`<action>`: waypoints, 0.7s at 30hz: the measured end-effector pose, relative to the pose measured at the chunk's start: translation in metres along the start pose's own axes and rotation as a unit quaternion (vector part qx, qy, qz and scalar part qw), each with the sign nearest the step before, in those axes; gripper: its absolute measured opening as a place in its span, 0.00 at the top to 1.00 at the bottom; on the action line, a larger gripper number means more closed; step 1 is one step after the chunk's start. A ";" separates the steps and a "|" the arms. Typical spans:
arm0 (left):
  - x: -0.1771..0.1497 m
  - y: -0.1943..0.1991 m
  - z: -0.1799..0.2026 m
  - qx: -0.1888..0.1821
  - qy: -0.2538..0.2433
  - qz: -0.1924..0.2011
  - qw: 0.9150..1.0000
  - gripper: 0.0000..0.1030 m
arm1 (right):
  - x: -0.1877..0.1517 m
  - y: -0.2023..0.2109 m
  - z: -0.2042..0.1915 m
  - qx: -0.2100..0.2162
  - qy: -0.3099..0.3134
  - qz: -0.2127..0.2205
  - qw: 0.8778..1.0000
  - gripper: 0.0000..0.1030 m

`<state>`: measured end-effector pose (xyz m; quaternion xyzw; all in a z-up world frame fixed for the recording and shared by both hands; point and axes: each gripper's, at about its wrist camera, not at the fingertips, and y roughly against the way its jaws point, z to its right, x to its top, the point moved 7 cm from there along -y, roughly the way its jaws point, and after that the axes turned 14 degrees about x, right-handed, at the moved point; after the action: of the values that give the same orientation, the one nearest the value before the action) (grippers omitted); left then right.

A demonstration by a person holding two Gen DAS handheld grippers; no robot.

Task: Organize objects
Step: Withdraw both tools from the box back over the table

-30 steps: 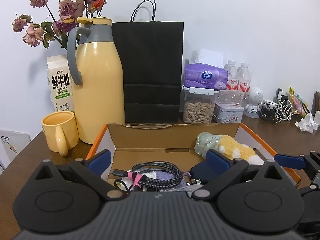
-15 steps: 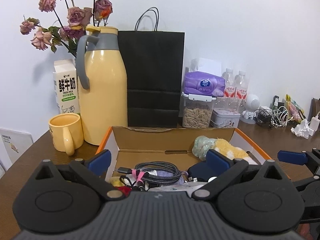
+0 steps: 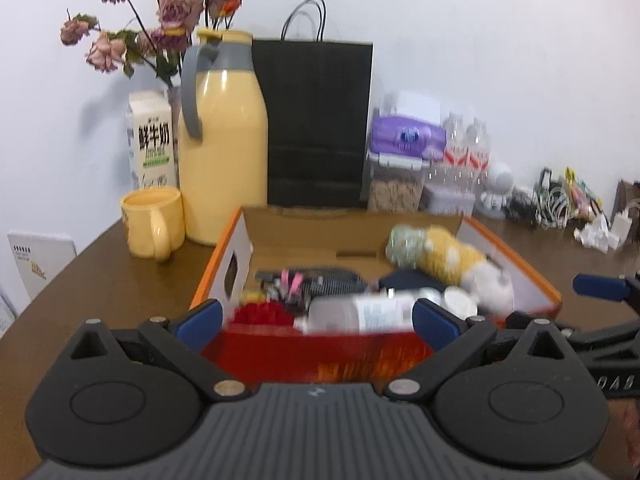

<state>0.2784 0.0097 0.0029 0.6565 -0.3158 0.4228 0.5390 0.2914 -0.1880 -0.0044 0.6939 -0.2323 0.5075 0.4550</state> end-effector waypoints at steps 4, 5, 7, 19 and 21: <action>-0.020 0.004 -0.005 0.005 -0.008 -0.019 1.000 0.00 | -0.019 0.005 0.000 0.002 -0.005 -0.023 1.000 0.00; -0.024 0.005 -0.006 0.004 -0.010 -0.024 1.000 0.00 | -0.023 0.006 -0.001 0.003 -0.005 -0.028 1.000 0.00; -0.031 0.006 -0.008 0.004 -0.015 -0.031 0.999 0.00 | -0.032 0.006 -0.002 0.005 -0.003 -0.042 0.999 0.00; -0.059 -0.002 -0.005 0.007 -0.031 -0.057 0.998 0.00 | -0.063 -0.017 -0.003 0.011 -0.014 -0.102 0.995 0.36; -0.060 -0.003 -0.005 0.007 -0.028 -0.061 0.998 0.00 | -0.066 -0.022 -0.001 0.010 -0.018 -0.109 0.994 0.39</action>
<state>0.2533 0.0131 -0.0518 0.6898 -0.2877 0.3726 0.5500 0.2831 -0.1858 -0.0731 0.7282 -0.1584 0.4447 0.4967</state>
